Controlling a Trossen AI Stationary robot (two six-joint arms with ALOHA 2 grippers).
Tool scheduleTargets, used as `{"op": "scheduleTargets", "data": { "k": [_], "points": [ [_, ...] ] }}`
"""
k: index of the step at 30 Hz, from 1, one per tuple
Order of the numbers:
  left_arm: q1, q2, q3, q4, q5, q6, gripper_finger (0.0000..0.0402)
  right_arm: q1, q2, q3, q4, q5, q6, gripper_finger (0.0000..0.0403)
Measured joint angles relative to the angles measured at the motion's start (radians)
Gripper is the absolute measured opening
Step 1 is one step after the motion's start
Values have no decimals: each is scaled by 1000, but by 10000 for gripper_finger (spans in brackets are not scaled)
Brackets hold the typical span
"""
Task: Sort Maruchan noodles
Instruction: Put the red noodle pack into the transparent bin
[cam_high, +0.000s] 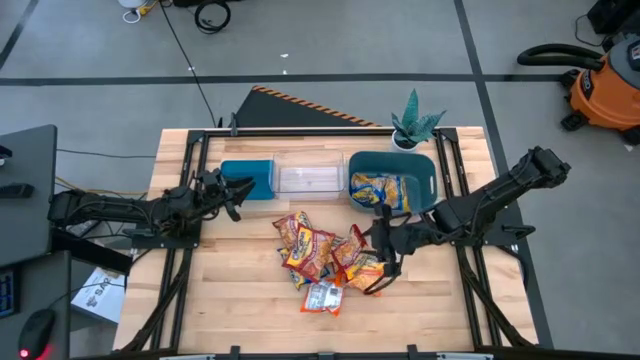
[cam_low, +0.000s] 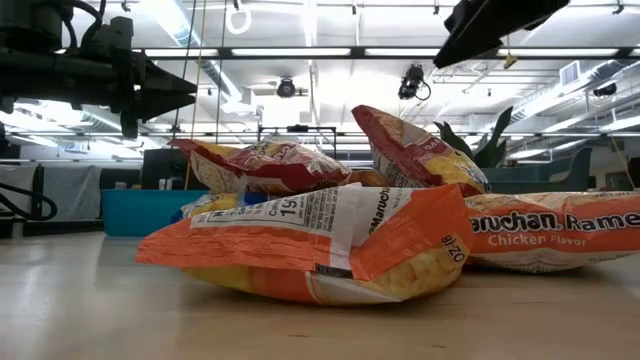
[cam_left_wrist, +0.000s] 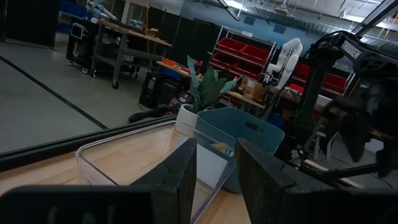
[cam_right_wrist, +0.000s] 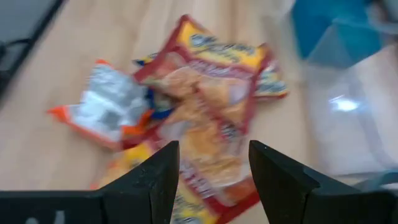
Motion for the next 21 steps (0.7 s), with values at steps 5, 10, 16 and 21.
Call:
{"op": "scheduleTargets", "data": {
  "k": [5,10,16,21],
  "points": [
    [0,0,0,0,0,0,115,-44,-1,-4,56,61,-143,199],
    [0,0,0,11,0,-1,115,-102,-10,57,-4,80,-174,199],
    [1,0,0,23,-2,0,115,-152,-11,145,-171,224,-165,199],
    [0,0,0,29,39,2,115,-185,-11,175,-278,347,-168,199]
  ]
}}
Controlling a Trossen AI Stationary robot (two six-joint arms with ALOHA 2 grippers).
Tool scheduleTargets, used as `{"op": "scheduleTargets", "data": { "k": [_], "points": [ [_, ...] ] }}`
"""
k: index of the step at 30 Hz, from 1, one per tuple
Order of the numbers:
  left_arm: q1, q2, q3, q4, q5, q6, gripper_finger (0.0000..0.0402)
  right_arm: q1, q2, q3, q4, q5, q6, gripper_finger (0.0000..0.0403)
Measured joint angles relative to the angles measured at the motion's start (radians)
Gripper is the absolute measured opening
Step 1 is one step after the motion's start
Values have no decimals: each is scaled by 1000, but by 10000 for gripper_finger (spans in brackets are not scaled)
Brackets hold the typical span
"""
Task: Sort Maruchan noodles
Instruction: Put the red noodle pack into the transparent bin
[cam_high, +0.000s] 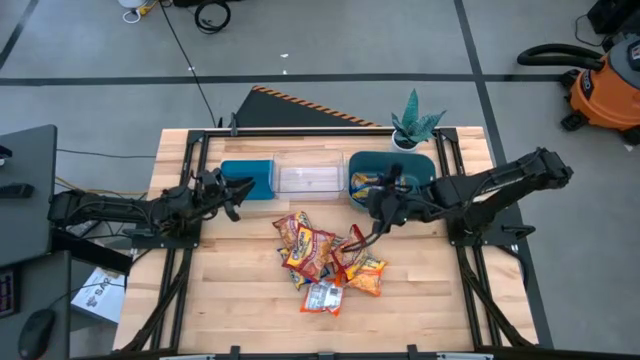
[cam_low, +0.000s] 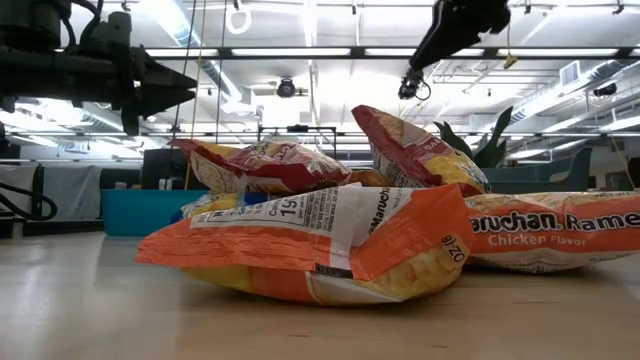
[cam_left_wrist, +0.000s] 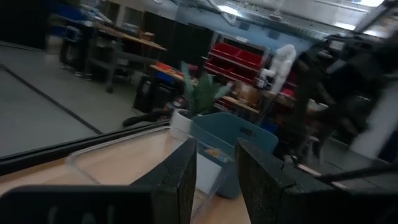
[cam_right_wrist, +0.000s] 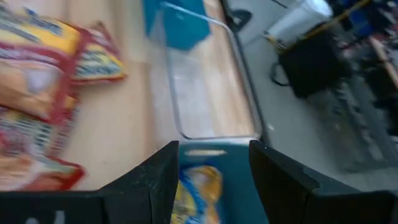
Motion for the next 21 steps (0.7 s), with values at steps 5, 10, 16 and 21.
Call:
{"op": "scheduleTargets", "data": {
  "k": [5,10,16,21],
  "points": [
    [0,0,0,8,344,126,115,-74,1,3,-48,-124,25,199],
    [-1,0,0,134,567,109,115,-137,3,-54,-5,-214,26,199],
    [0,0,105,-18,568,-7,115,-142,-17,-148,114,-186,19,199],
    [-1,26,268,-393,523,44,115,-138,-43,-232,229,-185,-2,199]
  ]
}}
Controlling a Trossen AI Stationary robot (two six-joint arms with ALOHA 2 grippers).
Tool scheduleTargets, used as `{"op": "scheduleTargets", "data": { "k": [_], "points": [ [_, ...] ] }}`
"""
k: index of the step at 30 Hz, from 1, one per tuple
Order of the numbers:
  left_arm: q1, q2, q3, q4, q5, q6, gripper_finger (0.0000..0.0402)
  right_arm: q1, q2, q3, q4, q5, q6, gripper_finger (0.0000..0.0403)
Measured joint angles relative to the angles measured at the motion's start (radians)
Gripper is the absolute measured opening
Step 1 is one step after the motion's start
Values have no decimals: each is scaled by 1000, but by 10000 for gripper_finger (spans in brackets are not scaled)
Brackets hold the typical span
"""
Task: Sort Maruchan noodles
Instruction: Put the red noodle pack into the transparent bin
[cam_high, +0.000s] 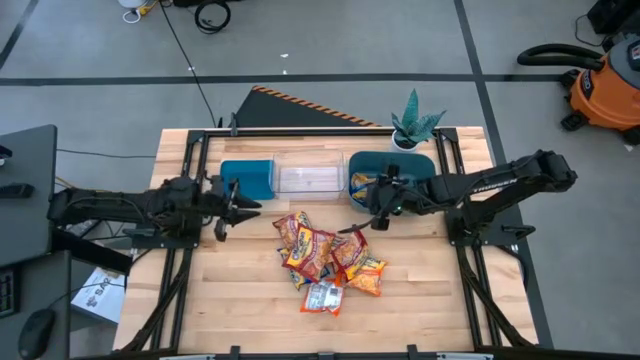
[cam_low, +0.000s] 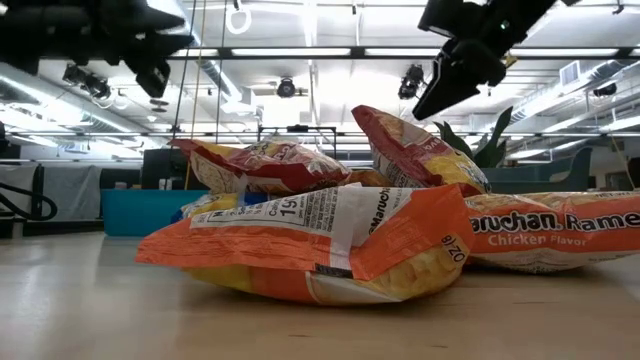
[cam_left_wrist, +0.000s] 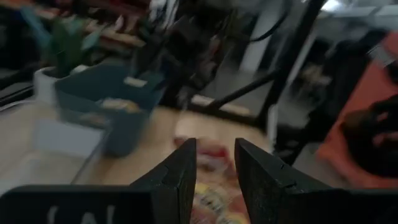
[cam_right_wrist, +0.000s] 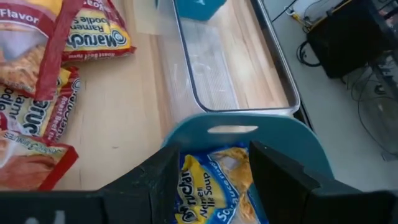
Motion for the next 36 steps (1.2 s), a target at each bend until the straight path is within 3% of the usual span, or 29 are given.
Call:
{"op": "scheduleTargets", "data": {
  "k": [8,16,36],
  "points": [
    [-36,62,77,-163,13,33,115,0,-38,-29,24,-12,-2,199],
    [-68,142,78,-176,-9,66,115,0,-37,-29,120,-191,-33,199],
    [-69,229,96,-194,6,-21,115,8,-36,2,85,-191,-35,199]
  ]
}}
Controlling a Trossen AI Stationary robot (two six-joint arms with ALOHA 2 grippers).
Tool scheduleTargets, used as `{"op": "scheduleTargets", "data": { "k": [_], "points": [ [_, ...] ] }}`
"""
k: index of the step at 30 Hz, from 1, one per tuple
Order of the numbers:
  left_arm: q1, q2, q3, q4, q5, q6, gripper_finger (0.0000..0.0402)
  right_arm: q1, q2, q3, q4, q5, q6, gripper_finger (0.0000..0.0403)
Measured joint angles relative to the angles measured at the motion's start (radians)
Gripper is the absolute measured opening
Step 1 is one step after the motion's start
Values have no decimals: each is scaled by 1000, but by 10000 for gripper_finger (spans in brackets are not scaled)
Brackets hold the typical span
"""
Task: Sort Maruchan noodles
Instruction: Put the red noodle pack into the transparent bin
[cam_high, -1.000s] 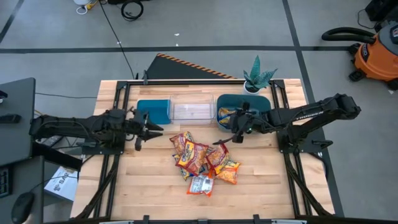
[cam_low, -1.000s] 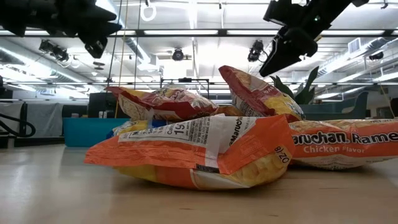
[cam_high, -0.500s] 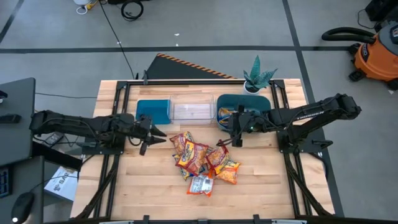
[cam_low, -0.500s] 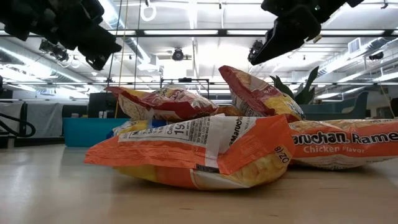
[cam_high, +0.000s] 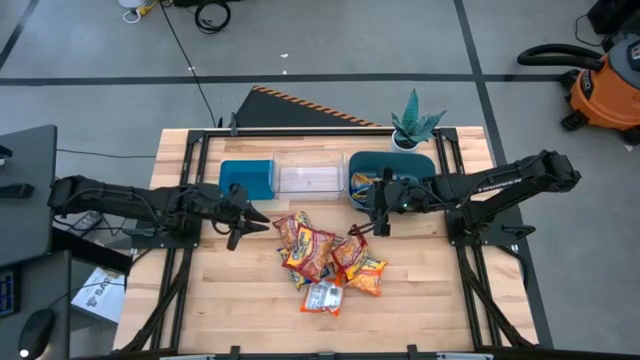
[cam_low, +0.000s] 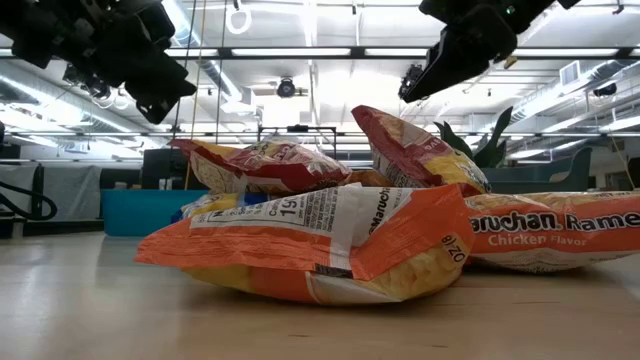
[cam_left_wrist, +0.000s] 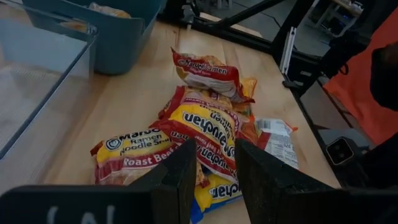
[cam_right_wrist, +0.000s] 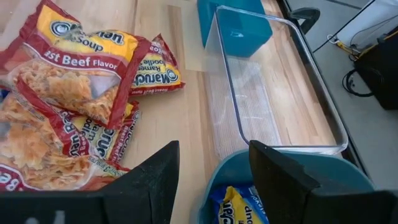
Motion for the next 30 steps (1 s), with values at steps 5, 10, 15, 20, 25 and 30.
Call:
{"op": "scheduleTargets", "data": {
  "k": [5,10,15,20,25,30],
  "points": [
    [0,0,55,-79,-1,33,115,22,0,61,-52,-1,0,199],
    [0,0,60,-121,-37,76,115,44,0,52,-75,-1,7,199],
    [0,0,60,-123,-76,79,115,48,0,16,-80,-2,18,199],
    [0,0,60,-118,-86,79,115,48,0,5,-79,3,18,199],
    [0,1,60,-82,-91,42,115,48,0,4,-79,4,17,199],
    [-48,50,60,-19,-80,-2,115,48,0,4,-72,-1,33,199]
  ]
}}
